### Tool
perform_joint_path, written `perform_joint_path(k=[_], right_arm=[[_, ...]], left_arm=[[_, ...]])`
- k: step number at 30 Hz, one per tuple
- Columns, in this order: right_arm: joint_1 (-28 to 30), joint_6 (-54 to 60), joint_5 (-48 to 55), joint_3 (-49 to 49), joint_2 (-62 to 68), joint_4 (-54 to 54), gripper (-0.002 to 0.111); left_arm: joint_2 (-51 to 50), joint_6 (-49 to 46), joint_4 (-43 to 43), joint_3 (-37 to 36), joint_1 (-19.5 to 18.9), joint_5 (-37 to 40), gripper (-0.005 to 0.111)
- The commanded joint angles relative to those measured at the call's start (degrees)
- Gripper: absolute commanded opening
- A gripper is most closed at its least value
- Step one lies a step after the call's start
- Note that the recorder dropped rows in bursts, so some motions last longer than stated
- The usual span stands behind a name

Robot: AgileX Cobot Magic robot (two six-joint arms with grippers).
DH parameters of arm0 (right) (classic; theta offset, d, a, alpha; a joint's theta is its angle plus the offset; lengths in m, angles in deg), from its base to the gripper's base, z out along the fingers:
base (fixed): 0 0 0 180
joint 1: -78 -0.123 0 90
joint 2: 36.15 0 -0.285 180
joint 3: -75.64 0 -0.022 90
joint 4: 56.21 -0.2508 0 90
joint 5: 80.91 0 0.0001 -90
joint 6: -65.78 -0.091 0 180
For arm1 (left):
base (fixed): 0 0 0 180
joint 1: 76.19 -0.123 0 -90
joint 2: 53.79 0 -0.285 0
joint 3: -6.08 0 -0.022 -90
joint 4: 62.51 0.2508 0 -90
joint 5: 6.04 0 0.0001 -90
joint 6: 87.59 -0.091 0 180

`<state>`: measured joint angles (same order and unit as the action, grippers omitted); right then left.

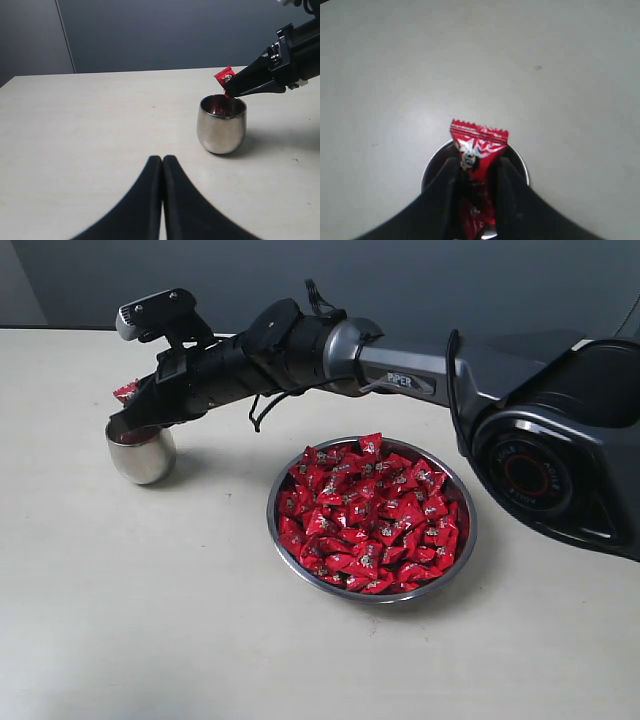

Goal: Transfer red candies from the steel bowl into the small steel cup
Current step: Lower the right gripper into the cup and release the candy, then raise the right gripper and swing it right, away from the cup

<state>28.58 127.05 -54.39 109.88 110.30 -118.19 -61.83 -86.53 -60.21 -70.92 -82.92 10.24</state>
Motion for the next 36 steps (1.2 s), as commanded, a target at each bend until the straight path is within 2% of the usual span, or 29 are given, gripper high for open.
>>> perform_joint_path(k=[1,11,15,17,28,31,33,36], right_arm=[[0.32,-0.56,0.36,0.27,-0.23,-0.04,0.020],[0.32,-0.70,0.50,0.27,-0.23,0.07,0.022],[0.32,-0.96,0.35,0.27,-0.23,0.07,0.040],[0.32,-1.39,0.23,0.27,-0.23,0.07,0.046],[0.32,-1.44,0.81,0.27,-0.48,0.47,0.046],[0.32,-2.98,3.39,0.27,-2.31,6.07,0.046],[0.32,-7.22,4.27,0.27,-3.90,10.89,0.043],[0.32,-14.72,4.54,0.27,-6.52,18.68,0.028]], left_arm=[[0.26,0.07,-0.12,-0.22,-0.03,0.03,0.000],[0.26,0.07,-0.12,-0.22,-0.03,0.03,0.000],[0.26,0.07,-0.12,-0.22,-0.03,0.03,0.000],[0.26,0.07,-0.12,-0.22,-0.03,0.03,0.000],[0.26,0.07,-0.12,-0.22,-0.03,0.03,0.000],[0.26,0.07,-0.12,-0.22,-0.03,0.03,0.000],[0.26,0.07,-0.12,-0.22,-0.03,0.03,0.000],[0.26,0.07,-0.12,-0.22,-0.03,0.03,0.000]])
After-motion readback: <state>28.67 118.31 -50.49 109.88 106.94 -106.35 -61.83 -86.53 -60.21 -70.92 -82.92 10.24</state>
